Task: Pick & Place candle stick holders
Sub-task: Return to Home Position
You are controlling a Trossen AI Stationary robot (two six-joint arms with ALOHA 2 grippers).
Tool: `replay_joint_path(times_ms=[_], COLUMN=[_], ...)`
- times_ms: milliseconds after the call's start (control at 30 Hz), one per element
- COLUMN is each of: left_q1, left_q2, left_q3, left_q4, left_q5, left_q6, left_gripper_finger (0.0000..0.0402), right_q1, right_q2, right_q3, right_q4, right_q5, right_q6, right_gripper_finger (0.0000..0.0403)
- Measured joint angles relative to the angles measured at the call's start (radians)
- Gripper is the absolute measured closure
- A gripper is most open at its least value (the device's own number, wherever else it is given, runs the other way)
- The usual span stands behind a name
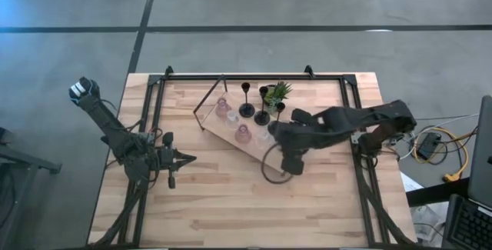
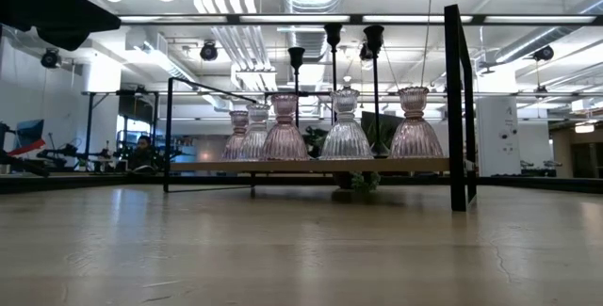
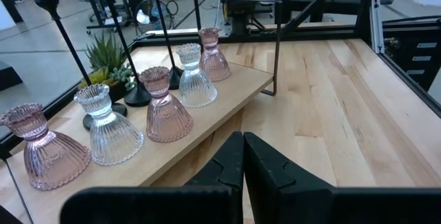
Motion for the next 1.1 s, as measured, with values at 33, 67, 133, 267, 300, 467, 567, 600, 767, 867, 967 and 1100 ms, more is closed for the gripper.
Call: replay_joint_path(times_ms=[33, 67, 133, 267, 300, 467, 567, 600, 767, 867, 967, 1100], left_q1=[0.0, 0.0, 0.0, 0.0, 0.0, 0.0, 0.0, 0.0, 0.0, 0.0, 0.0, 0.0], left_q2=[0.0, 0.0, 0.0, 0.0, 0.0, 0.0, 0.0, 0.0, 0.0, 0.0, 0.0, 0.0], left_q3=[0.0, 0.0, 0.0, 0.0, 0.0, 0.0, 0.0, 0.0, 0.0, 0.0, 0.0, 0.0], left_q4=[0.0, 0.0, 0.0, -0.001, -0.001, -0.002, -0.002, -0.002, -0.004, -0.004, -0.004, -0.005], left_q5=[0.0, 0.0, 0.0, 0.0, 0.0, 0.0, 0.0, 0.0, 0.0, 0.0, 0.0, 0.0], left_q6=[0.0, 0.0, 0.0, 0.0, 0.0, 0.0, 0.0, 0.0, 0.0, 0.0, 0.0, 0.0], left_gripper_finger=[0.0388, 0.0388, 0.0388, 0.0388, 0.0388, 0.0388, 0.0388, 0.0388, 0.0388, 0.0388, 0.0388, 0.0388], right_q1=[0.016, 0.032, 0.065, 0.132, 0.149, 0.241, 0.303, 0.323, 0.398, 0.408, 0.396, 0.368], right_q2=[-0.005, -0.007, -0.019, -0.075, -0.096, -0.246, -0.355, -0.39, -0.55, -0.638, -0.722, -0.803], right_q3=[0.018, 0.037, 0.067, 0.087, 0.074, -0.089, -0.231, -0.284, -0.562, -0.739, -0.912, -1.108], right_q4=[-0.001, -0.002, -0.003, -0.026, -0.03, -0.047, -0.007, 0.027, 0.319, 0.487, 0.662, 0.886], right_q5=[-0.001, -0.002, -0.004, 0.007, 0.018, 0.066, 0.074, 0.072, 0.033, 0.013, -0.038, -0.145], right_q6=[0.007, 0.009, 0.01, 0.009, 0.011, 0.091, 0.155, 0.17, 0.145, 0.081, 0.023, 0.001], right_gripper_finger=[0.0216, 0.0225, 0.0244, 0.0293, 0.0306, 0.0372, 0.0391, 0.0393, 0.0394, 0.0394, 0.0395, 0.0395])
